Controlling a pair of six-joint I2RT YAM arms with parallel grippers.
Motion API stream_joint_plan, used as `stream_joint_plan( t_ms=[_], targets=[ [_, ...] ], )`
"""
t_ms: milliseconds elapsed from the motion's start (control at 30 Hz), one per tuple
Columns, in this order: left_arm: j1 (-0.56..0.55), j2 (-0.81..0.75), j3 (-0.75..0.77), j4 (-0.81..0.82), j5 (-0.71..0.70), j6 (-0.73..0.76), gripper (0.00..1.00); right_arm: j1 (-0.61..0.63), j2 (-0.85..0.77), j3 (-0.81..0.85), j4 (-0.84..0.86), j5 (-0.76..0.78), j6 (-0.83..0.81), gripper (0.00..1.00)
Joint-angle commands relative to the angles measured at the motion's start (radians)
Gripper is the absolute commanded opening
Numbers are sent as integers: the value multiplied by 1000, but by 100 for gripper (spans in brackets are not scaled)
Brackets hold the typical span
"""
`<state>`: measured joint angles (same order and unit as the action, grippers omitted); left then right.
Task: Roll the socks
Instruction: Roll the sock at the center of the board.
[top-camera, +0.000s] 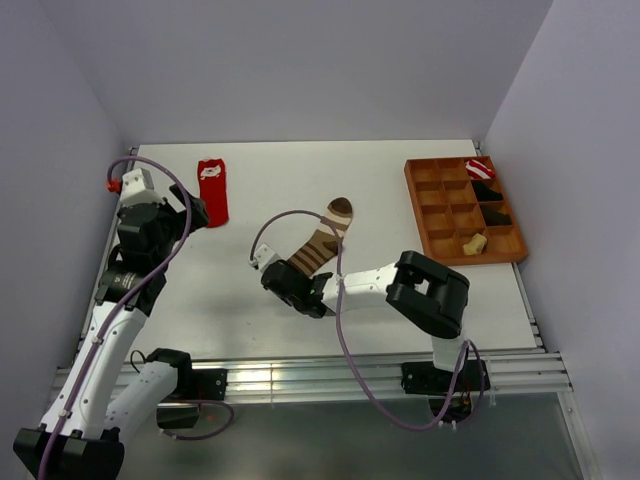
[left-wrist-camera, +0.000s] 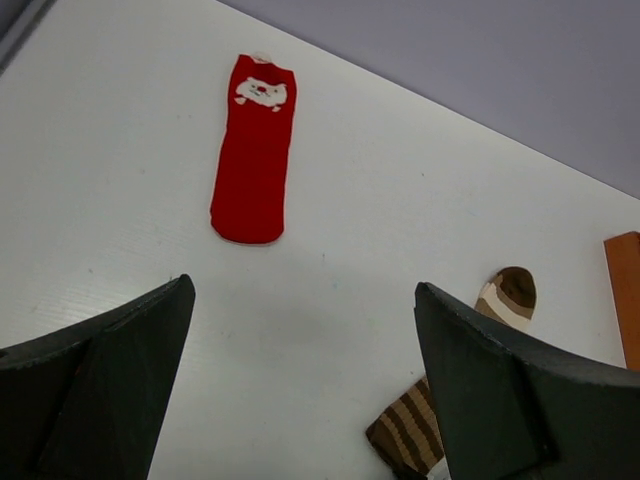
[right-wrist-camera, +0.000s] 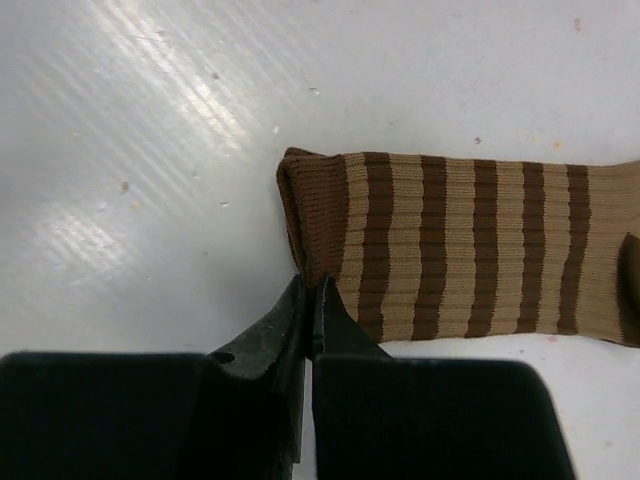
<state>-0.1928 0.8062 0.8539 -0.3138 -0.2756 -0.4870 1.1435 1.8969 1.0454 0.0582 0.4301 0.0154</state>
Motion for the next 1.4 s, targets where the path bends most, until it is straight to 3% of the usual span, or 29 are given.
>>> stream_joint_plan(
  t_ms=[0,167,333,700,833,967,1367],
  targets=[
    [6,7,4,2,88,-59,97,-17,-81,-25,80,-108,98,0],
    [3,-15,-29,-13,193,-140,96,-65,-114,-47,132,-203,201,0],
    [-14,-55,-156,19,265,-261,95,-111,-130,-106,190,-318,293,0],
    [-186,-38,-387,152,257,-449,86,-257,-121,-254,390,-611,534,0],
    [-244,0,-440,208,245,-501,84,-309,-102,-300,457,-683,603,0],
    [-289,39,-492,261,242,-548,75,-349,-67,-326,508,-749,699,0],
    [-336,267,-569,501,266,-648,62,-406,67,-321,583,-913,844,0]
  ],
)
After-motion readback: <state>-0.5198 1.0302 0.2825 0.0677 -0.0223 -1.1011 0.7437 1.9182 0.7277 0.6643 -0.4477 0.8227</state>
